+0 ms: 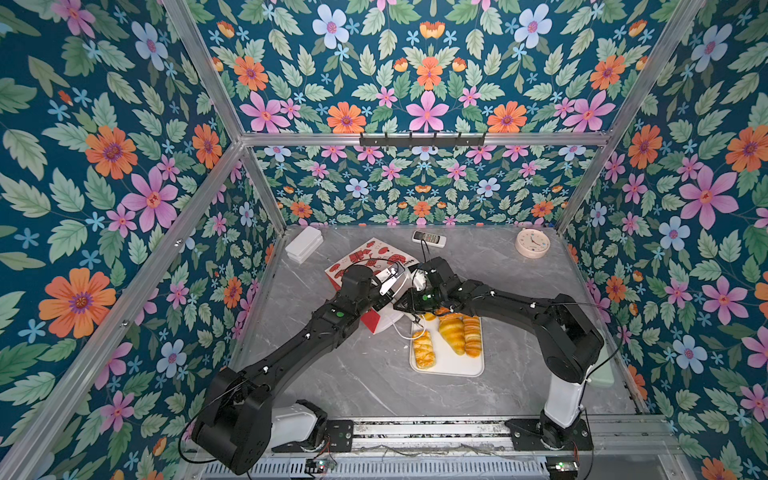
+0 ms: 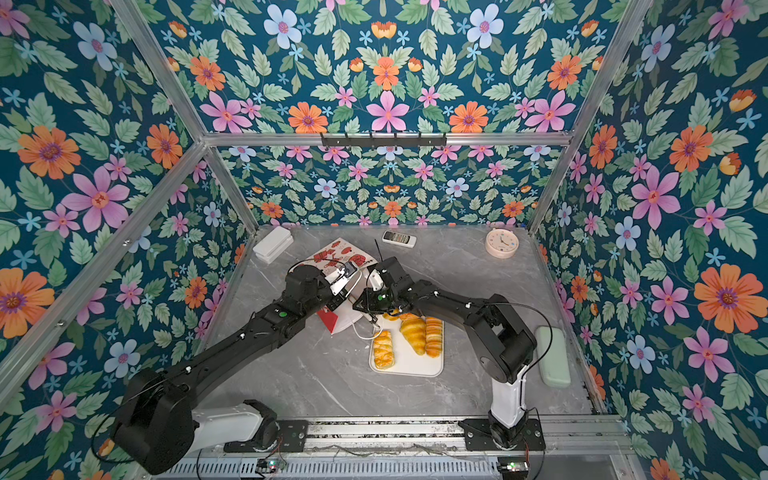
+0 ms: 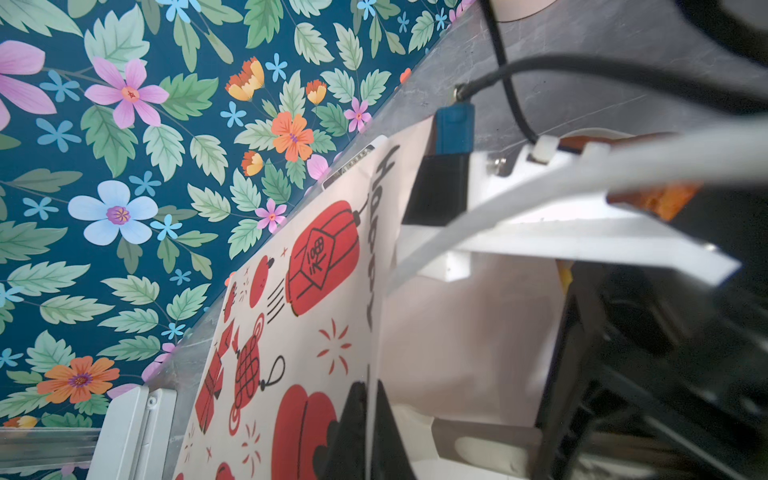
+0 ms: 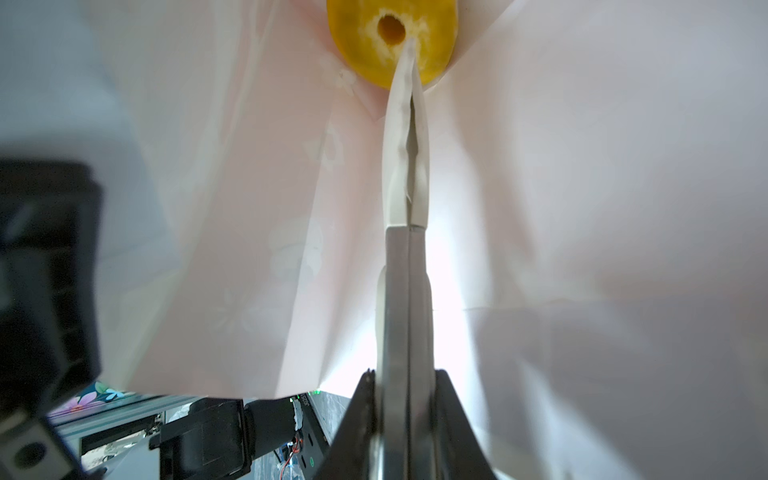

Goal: Take the fake bread out of the paper bag

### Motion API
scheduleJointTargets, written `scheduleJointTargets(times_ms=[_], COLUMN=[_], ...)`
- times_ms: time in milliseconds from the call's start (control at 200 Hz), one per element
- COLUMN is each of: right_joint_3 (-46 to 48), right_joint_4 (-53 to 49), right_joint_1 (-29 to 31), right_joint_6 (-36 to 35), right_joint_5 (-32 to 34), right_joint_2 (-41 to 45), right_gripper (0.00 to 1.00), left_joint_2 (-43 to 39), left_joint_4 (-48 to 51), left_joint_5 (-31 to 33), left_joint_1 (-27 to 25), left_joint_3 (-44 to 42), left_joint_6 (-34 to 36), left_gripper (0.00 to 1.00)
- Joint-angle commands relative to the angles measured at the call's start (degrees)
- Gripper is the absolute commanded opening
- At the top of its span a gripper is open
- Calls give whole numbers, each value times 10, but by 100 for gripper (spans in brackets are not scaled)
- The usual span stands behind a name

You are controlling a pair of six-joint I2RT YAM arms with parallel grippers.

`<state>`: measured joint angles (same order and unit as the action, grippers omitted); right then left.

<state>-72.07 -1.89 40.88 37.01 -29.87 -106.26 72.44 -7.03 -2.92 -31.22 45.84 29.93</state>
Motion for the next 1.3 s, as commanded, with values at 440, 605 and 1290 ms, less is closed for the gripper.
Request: scheduleJointTargets(times_ms=[440,605,1290], right_joint_3=[-32,-72,-75], right_joint_4=[-19,-27,-37], right_joint_1=[-3,-2,-3], right_joint_6=[-26,-27,5], right_joint_5=[24,14,-45], right_joint_2=[-10,-37,-31], right_gripper=[27,39,45], left_joint_2=[-2,-2,17], left_joint_4=[10,14,35], left_joint_5=[-7,-9,6], left_joint_1=[0,0,0], left_joint_3=[6,8,30], left_joint_6=[-1,-1,26], left_gripper=[0,0,0])
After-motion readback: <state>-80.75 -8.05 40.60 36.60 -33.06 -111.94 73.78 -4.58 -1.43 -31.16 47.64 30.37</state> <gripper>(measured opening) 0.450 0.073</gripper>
